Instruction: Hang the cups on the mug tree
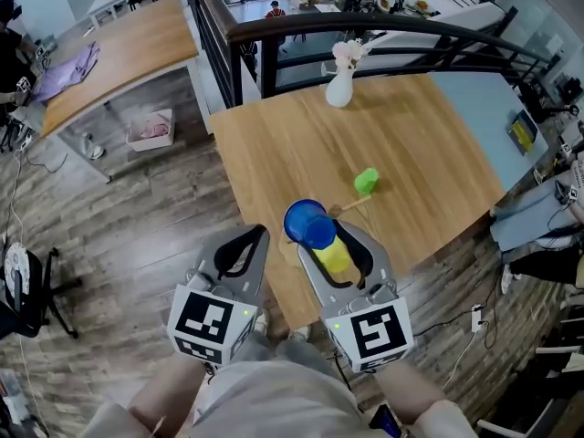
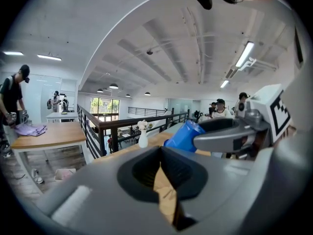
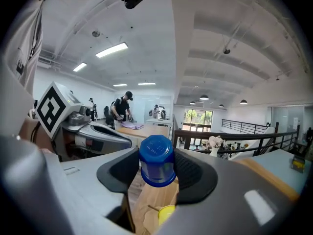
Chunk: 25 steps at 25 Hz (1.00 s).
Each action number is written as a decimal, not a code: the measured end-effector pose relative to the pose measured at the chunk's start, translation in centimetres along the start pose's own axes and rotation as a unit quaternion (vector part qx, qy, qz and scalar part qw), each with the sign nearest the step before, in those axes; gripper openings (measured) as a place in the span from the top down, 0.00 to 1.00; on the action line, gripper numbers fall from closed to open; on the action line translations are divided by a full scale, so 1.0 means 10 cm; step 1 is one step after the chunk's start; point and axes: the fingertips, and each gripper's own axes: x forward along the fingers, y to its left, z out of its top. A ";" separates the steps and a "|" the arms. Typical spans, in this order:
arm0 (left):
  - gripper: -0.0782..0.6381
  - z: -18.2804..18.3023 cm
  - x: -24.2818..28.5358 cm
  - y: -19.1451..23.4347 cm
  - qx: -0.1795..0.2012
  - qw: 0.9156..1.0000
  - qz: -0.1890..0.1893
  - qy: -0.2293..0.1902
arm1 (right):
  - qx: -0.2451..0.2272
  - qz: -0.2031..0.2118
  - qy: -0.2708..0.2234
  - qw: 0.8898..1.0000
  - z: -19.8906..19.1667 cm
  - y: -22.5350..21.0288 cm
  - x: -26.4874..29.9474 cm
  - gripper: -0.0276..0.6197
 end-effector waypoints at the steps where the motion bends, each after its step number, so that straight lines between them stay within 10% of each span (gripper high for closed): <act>1: 0.89 -0.02 0.01 0.02 -0.001 1.000 0.000 0.002 | -0.009 -0.001 0.004 1.000 -0.02 0.01 0.03 0.61; 25: 0.89 -0.40 0.06 0.09 -0.028 0.999 -0.016 0.029 | -0.072 -0.020 0.077 0.994 -0.49 0.17 0.33 0.55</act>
